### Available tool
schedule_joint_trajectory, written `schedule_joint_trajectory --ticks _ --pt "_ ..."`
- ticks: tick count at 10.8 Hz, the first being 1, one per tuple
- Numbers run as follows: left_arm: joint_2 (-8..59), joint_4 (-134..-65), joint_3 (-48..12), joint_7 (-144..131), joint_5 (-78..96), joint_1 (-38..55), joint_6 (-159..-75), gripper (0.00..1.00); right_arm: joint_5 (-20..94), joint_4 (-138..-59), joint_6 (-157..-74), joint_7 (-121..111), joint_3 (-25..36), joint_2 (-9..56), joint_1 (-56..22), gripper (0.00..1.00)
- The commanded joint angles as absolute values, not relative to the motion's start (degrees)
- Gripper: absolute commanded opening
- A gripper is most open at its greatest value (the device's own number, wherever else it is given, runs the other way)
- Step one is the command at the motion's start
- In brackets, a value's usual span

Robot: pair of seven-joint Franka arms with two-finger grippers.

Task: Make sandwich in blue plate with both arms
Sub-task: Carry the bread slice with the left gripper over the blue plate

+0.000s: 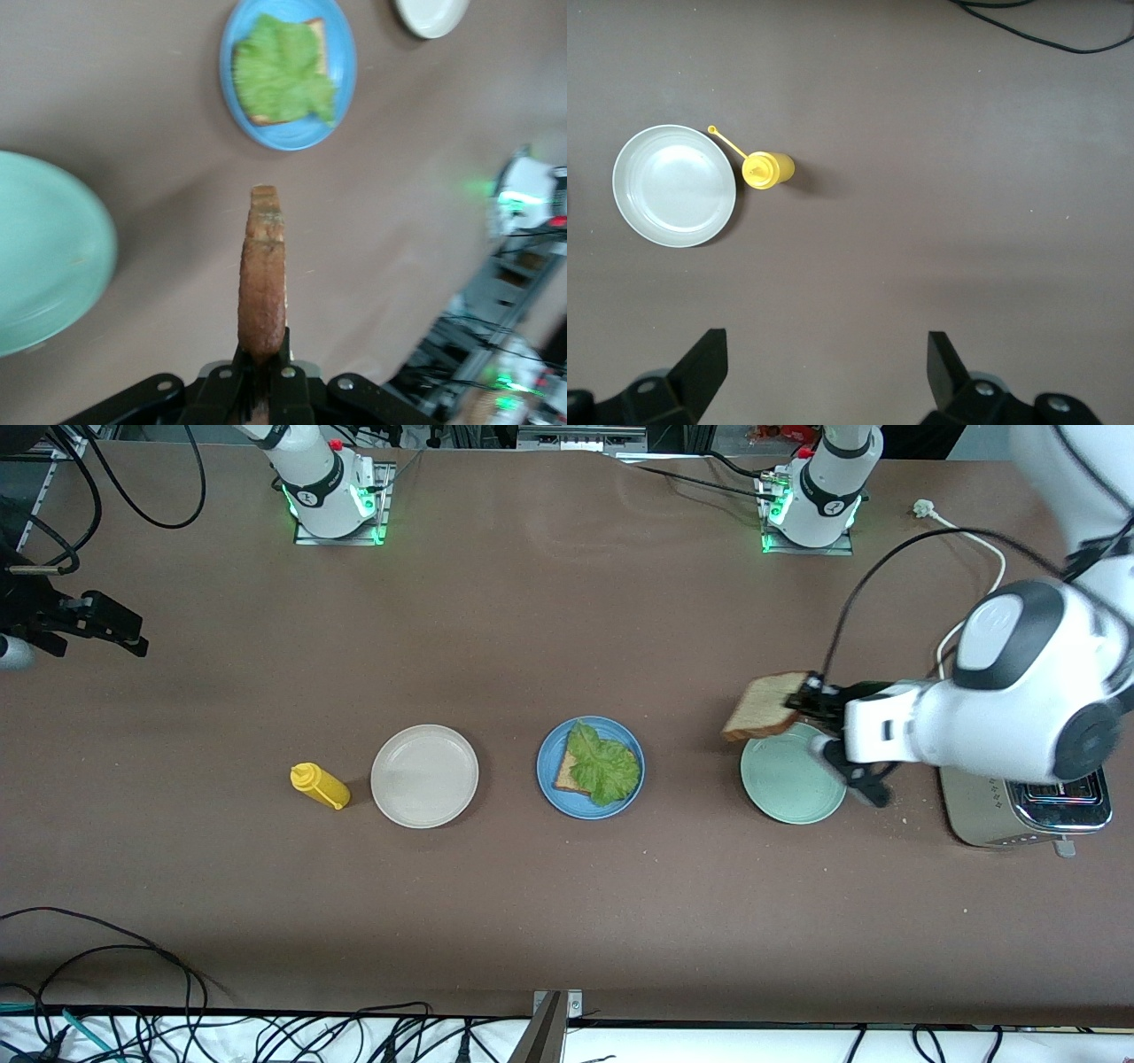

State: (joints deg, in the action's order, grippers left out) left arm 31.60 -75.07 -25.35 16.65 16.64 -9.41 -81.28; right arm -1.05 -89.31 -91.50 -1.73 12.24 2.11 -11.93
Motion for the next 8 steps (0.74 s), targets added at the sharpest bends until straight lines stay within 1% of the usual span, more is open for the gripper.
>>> schedule_joint_trajectory --ticks 1,4,6,8 --pt "39.7 -73.3 -24.9 15.4 28.8 -5.8 -87.0 0.0 -1.7 -87.5 -91.9 -1.2 11.8 5.2 -12.1 1.0" --pt "44.8 -73.4 -24.9 15.7 36.4 -0.1 -98.8 0.0 -1.2 -84.6 -93.9 -0.8 11.8 6.2 -12.8 1.0" --pt "49.5 -73.5 -24.9 17.0 39.0 1.2 -103.6 0.0 -1.1 -84.6 -93.9 -0.4 12.0 6.2 -12.8 1.0" --pt "52.7 -73.5 -24.9 18.5 41.1 2.7 -108.4 0.0 -1.1 -84.6 -93.9 -0.4 12.0 6.2 -12.8 1.0"
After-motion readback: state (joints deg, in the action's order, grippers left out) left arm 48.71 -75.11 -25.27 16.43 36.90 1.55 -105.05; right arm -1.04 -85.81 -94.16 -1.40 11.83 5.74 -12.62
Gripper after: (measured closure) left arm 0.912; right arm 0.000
